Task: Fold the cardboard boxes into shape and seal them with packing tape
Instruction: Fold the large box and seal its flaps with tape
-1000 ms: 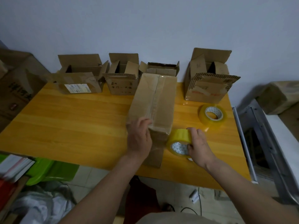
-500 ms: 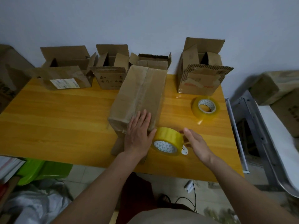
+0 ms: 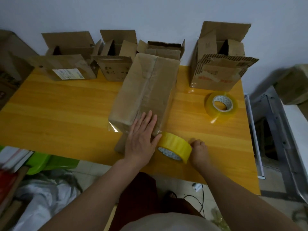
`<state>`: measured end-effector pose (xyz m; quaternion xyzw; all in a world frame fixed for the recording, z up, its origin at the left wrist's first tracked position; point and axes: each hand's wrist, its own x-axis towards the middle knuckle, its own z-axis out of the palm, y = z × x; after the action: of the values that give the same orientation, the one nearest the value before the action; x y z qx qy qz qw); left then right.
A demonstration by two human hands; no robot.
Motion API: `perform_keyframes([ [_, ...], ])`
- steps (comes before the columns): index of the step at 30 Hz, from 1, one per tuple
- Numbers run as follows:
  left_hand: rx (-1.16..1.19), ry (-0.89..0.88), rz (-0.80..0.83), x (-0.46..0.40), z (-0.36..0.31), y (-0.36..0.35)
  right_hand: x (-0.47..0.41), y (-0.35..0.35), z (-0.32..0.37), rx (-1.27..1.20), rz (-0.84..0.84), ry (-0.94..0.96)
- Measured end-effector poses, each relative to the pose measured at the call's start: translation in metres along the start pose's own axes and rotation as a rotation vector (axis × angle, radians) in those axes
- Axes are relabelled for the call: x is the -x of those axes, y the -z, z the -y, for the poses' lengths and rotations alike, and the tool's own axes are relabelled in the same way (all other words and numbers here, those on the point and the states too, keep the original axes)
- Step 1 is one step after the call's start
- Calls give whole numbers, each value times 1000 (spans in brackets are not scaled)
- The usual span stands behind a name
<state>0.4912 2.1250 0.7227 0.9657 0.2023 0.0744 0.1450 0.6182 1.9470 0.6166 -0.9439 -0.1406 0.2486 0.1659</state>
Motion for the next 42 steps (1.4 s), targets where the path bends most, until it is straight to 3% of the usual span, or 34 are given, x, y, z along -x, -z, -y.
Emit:
perform_keyframes([
  [3,-9,-36,24,7,5,5,-5,14,14,-226,-45,-40],
  [6,-83,-117,111,6,22,17,-3,42,40,-327,-254,50],
  [10,-234,-284,256,-8,52,42,12,84,88,-361,-658,440],
  [12,-300,-336,337,-19,60,52,21,96,107,-386,-716,641],
  [14,-348,-340,407,-32,63,60,25,98,122,-425,-603,715],
  [17,-348,-297,459,-47,62,70,23,90,140,-385,-296,632],
  [23,-261,-176,468,-31,77,79,29,76,152,-65,-248,765],
  [28,-118,-1,384,-25,109,92,35,67,171,-177,-83,701],
  [31,145,409,220,-34,110,91,29,71,181,-270,-47,603],
  [35,574,912,194,-42,101,80,28,73,202,-377,101,650],
  [38,783,1034,134,-39,101,73,38,63,224,-443,259,726],
  [42,1107,970,92,-23,103,62,34,58,236,-364,283,768],
])
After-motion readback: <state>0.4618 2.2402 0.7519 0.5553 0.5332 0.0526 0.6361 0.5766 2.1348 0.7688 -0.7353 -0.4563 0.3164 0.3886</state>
